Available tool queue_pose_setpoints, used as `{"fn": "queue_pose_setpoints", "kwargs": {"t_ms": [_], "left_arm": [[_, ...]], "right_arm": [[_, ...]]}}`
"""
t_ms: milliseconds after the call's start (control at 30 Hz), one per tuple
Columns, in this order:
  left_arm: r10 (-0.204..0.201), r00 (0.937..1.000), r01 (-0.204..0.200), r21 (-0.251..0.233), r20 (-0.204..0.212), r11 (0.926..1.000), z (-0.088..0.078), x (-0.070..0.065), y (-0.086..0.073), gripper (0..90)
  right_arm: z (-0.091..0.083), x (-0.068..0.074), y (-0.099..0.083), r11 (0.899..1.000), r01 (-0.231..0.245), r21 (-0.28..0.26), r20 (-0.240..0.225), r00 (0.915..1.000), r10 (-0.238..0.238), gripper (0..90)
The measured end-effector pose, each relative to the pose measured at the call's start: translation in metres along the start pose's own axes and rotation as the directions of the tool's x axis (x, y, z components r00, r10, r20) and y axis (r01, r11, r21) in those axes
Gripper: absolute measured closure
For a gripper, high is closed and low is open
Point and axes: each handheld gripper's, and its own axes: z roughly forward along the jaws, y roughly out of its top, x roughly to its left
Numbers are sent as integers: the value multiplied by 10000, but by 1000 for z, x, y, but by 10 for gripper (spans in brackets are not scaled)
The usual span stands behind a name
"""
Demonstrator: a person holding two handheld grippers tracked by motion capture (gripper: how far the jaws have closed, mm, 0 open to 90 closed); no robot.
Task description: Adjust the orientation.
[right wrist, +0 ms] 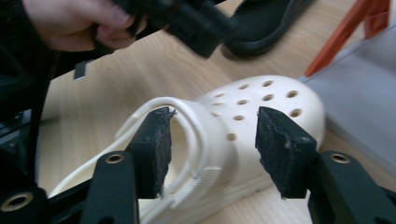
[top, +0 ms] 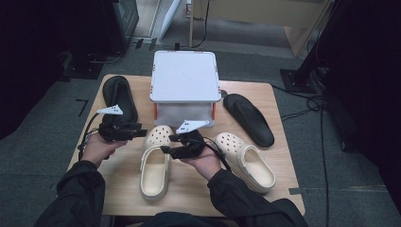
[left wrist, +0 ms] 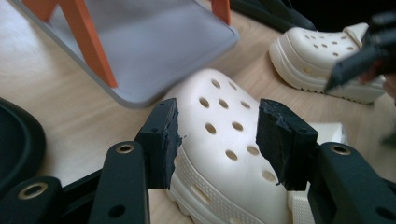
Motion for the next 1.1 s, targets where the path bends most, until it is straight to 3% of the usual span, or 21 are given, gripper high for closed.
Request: {"fn": "queue_pose_setpoints", "kwargs": {"t_ms": [133, 333, 500, 667, 767, 933, 1100], "left_arm": [[93, 9999, -93, -21, -89, 10000, -7, -2, 10, 487], [58, 9999, -63, -420, -114, 9991, -17, -3, 21, 486], [384, 9992, -388, -398, -111, 9985, -13, -7, 33, 493], [520, 9986, -521, -304, -34, 9982, -7, -9, 40, 493], [588, 9983, -586, -309, 37, 9978, -6, -10, 46, 492], [362, 9993, -362, -417, -5, 9985, -9, -10, 52, 507], [510, 9987, -510, -728, -13, 9960, -14, -12, 62, 510]], "right_arm": [[7, 9, -6, 9999, -82, 143, -34, 10000, 83, 428], [21, 13, -22, 9976, -160, 667, 303, 9994, 140, 410], [29, 12, -30, 9982, -93, 587, 964, 9953, 36, 403], [31, 7, -33, 9978, -393, 534, 946, 9949, 341, 401], [27, 10, -32, 9978, -76, 654, 1043, 9945, 7, 468], [21, 10, -30, 9970, -56, 777, 1052, 9944, -26, 564], [9, 2, -30, 9957, -497, 782, 967, 9944, 420, 689]]}}
